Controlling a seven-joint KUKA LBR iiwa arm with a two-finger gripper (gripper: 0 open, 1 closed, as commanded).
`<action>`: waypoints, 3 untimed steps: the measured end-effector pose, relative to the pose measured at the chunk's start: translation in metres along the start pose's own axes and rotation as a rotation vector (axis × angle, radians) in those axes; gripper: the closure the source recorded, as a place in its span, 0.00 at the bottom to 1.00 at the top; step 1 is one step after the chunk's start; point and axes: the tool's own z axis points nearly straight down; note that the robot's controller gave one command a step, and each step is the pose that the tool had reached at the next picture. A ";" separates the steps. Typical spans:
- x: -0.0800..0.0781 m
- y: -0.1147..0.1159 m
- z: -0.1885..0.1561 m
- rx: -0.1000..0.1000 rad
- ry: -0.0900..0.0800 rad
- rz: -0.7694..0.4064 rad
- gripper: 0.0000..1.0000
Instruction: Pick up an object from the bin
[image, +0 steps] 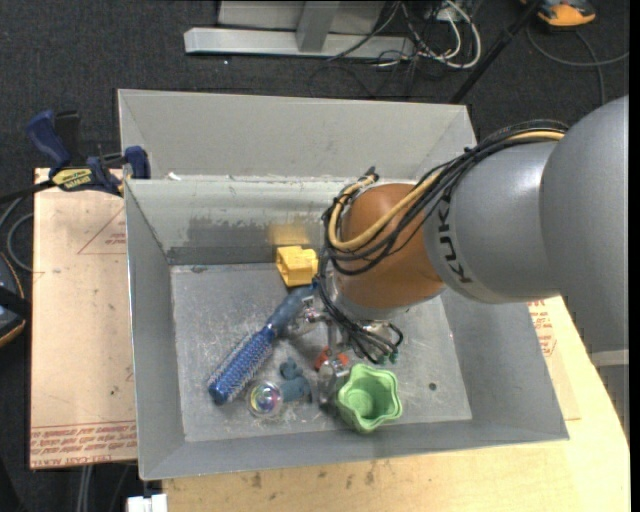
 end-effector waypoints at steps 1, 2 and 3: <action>0.032 -0.053 0.008 0.000 -0.020 -0.174 0.00; 0.017 -0.007 0.010 0.008 -0.008 -0.187 0.00; -0.004 0.056 0.004 0.000 -0.002 -0.404 0.00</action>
Offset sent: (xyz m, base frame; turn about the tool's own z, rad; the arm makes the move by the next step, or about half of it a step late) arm -0.0212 -0.0645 -0.0155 -0.1763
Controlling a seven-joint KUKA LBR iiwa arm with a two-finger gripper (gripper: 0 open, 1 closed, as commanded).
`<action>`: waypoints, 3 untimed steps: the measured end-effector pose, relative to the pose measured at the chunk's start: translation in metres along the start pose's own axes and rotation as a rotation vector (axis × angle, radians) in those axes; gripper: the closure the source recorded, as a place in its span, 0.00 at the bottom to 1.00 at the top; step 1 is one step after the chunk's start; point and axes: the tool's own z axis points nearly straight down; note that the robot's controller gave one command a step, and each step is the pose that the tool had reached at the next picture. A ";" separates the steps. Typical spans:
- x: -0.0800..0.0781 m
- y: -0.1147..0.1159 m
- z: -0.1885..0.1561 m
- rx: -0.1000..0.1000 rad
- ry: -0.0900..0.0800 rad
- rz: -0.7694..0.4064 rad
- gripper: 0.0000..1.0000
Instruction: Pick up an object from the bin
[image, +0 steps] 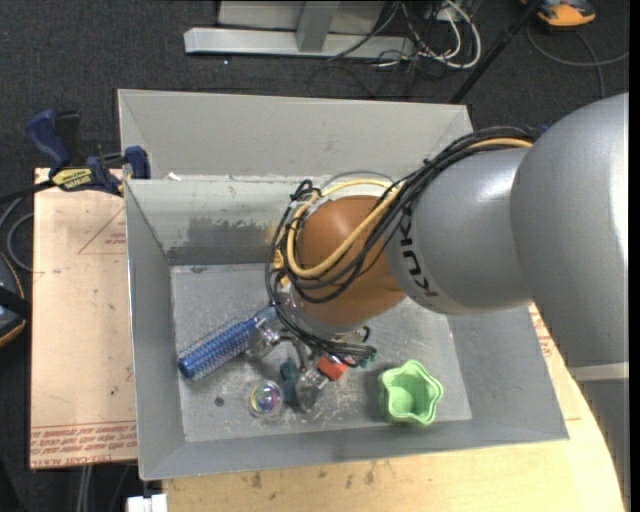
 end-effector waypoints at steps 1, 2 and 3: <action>-0.047 -0.058 0.006 -0.004 0.002 -0.270 0.00; -0.065 0.034 -0.040 -0.002 -0.003 -0.397 0.00; -0.021 0.075 -0.001 -0.004 0.007 -0.164 0.00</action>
Offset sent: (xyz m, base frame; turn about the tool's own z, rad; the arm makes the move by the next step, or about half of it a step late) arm 0.0721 -0.0174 -0.0114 -0.2741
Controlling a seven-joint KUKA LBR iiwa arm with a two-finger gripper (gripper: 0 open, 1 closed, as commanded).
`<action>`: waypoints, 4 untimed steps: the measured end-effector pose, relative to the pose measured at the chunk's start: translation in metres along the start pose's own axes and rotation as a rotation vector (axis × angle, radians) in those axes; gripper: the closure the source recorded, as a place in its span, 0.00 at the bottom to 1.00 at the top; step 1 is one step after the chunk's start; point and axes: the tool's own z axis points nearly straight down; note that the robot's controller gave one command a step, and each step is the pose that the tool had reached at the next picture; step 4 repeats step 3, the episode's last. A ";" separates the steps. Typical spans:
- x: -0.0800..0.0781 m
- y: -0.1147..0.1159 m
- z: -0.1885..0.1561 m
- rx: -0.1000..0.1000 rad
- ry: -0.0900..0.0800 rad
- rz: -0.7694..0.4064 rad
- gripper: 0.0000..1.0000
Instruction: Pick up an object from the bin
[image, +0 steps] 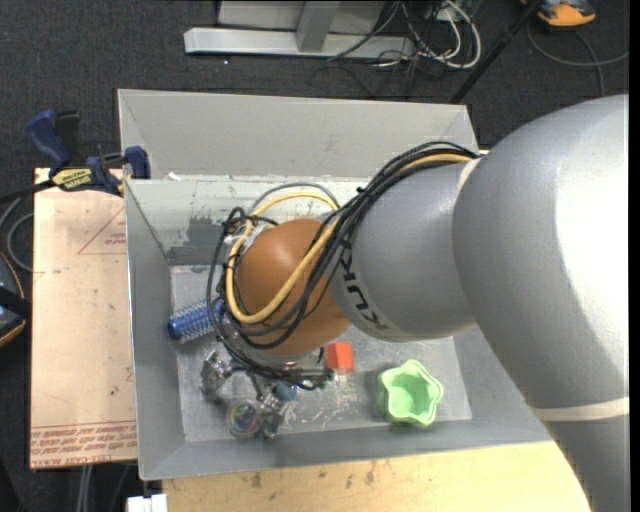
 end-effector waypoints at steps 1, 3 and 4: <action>-0.001 -0.002 -0.002 0.003 -0.004 0.003 1.00; 0.017 0.002 -0.163 0.002 0.000 -0.265 1.00; 0.017 0.002 -0.163 0.002 0.000 -0.265 1.00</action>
Offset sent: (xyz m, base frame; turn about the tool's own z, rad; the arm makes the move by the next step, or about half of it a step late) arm 0.0000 0.0000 0.0000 0.0000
